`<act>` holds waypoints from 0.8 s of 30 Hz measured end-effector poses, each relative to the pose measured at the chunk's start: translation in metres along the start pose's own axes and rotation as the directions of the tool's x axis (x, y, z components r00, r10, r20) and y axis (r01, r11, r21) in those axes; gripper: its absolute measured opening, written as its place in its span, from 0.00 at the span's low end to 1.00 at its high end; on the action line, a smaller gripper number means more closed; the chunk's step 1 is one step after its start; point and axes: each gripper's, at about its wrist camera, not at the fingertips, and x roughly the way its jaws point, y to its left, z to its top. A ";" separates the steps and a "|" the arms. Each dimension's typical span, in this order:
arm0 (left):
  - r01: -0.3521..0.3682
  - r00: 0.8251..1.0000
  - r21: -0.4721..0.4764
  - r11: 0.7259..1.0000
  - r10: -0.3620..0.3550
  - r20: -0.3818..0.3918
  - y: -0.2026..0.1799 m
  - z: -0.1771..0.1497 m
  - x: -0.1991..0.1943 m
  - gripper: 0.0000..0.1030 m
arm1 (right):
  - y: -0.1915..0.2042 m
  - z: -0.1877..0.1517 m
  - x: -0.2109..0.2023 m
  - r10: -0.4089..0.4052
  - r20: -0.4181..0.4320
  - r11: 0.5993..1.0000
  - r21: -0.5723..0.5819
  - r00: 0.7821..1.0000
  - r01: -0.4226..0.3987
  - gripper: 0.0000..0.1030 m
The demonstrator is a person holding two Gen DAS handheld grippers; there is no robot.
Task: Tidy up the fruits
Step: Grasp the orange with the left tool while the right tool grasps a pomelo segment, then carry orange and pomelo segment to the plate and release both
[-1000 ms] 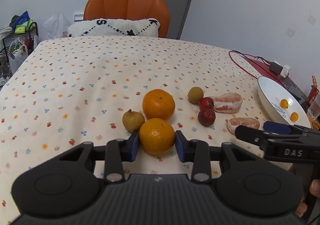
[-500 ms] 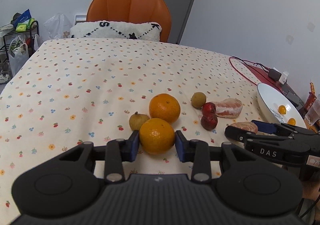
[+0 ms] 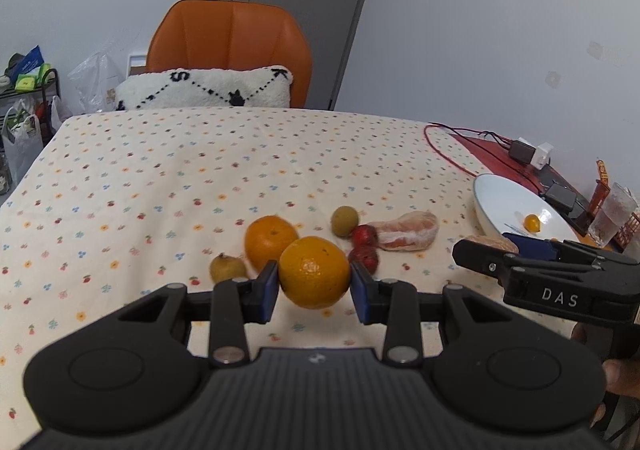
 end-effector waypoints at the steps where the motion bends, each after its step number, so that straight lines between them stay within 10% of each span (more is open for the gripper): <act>1: 0.007 1.000 0.007 1.000 -0.007 0.000 -0.005 0.001 0.000 0.35 | -0.002 0.001 -0.003 -0.003 0.006 1.000 0.001 1.000 0.003 0.67; 24: 0.147 0.989 0.153 0.977 -0.147 -0.014 -0.127 0.016 0.035 0.35 | -0.096 -0.008 -0.057 -0.148 0.099 0.983 0.129 0.984 0.135 0.67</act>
